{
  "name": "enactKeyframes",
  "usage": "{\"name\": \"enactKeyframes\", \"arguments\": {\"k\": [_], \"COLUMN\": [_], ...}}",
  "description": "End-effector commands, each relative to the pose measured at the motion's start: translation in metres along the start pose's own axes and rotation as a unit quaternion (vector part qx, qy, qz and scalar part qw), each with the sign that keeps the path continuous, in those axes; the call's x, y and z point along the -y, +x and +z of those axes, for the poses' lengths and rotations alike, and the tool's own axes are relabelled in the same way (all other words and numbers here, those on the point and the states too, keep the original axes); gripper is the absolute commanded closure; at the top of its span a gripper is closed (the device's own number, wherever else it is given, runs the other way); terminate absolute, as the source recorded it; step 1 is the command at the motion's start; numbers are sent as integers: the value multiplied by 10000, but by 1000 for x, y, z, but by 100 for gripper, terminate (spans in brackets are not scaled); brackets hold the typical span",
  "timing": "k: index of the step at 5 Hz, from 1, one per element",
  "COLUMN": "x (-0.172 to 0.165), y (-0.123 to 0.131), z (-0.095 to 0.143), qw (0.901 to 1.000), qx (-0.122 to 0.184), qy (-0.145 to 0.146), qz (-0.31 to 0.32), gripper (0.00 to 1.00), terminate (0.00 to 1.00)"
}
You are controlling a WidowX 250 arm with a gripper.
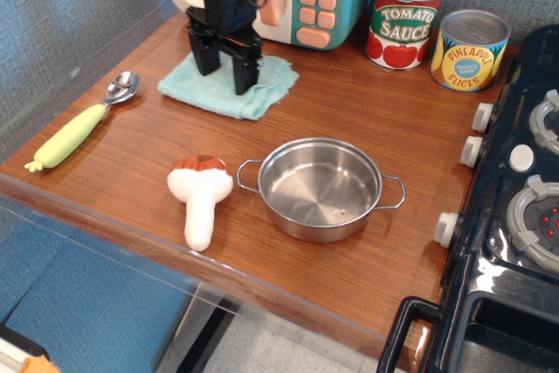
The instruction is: Move the napkin over to the left closer to the edge of the table.
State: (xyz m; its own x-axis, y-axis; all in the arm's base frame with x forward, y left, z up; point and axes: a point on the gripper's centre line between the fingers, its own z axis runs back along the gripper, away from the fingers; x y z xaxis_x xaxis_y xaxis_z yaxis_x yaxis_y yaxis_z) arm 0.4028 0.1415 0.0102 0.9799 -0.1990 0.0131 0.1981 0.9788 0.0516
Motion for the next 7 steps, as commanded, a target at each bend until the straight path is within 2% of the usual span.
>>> {"name": "enactKeyframes", "arguments": {"k": [1, 2, 3, 4, 5, 6, 7], "x": [2, 14, 15, 16, 20, 20, 20], "y": [-3, 14, 13, 2, -7, -7, -7], "z": [17, 62, 90, 102, 101, 101, 101], "qw": [9996, 9977, 9962, 9956, 9927, 9927, 9927], "qx": [206, 655, 862, 870, 869, 869, 869], "qy": [-128, -146, 41, 257, 758, 758, 758], "qz": [-152, -98, 62, 239, 350, 350, 350], "gripper": [0, 0, 0, 0, 0, 0, 0], "terminate": [0, 0, 0, 0, 0, 0, 100]}}
